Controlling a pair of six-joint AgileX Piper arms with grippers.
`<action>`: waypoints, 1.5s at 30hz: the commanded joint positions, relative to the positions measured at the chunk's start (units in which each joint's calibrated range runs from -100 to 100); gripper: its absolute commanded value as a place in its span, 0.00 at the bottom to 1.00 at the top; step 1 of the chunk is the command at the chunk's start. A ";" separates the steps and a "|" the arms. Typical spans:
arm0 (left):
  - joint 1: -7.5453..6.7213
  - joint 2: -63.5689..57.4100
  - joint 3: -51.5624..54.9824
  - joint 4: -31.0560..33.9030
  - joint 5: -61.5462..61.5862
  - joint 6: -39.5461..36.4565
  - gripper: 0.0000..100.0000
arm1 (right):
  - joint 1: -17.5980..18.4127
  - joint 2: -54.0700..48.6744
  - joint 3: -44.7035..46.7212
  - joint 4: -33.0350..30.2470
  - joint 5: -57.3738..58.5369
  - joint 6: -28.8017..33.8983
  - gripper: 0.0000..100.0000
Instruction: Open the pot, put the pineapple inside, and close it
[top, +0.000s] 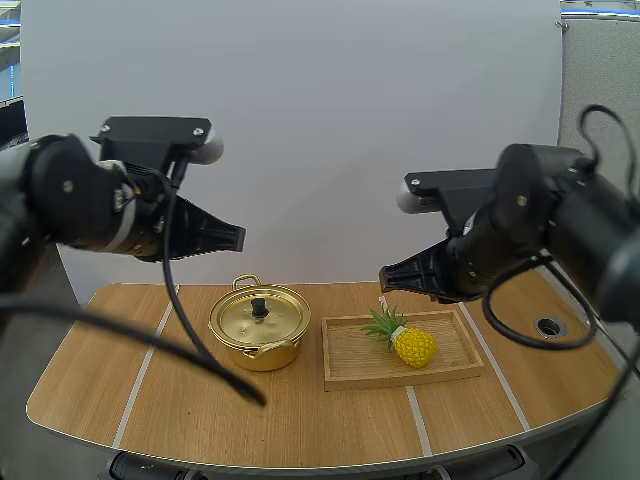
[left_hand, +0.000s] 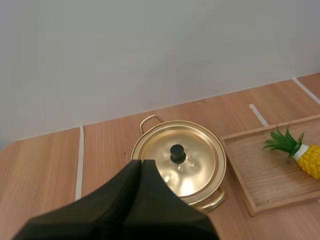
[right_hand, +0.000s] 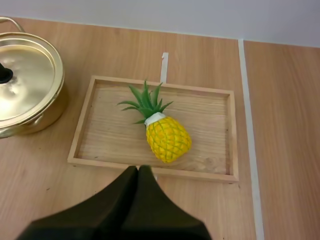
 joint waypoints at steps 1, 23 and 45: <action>0.12 2.97 -0.22 -0.54 -2.78 0.33 0.15 | -0.23 1.68 -0.36 -0.43 -3.02 -1.87 0.05; 0.12 14.93 -0.22 -0.54 2.79 9.20 1.00 | -0.23 1.52 -0.36 -0.43 -10.10 -2.65 1.00; 0.12 17.71 -0.22 -10.01 -0.37 31.06 1.00 | -0.23 1.52 -0.36 0.03 -10.22 -2.65 1.00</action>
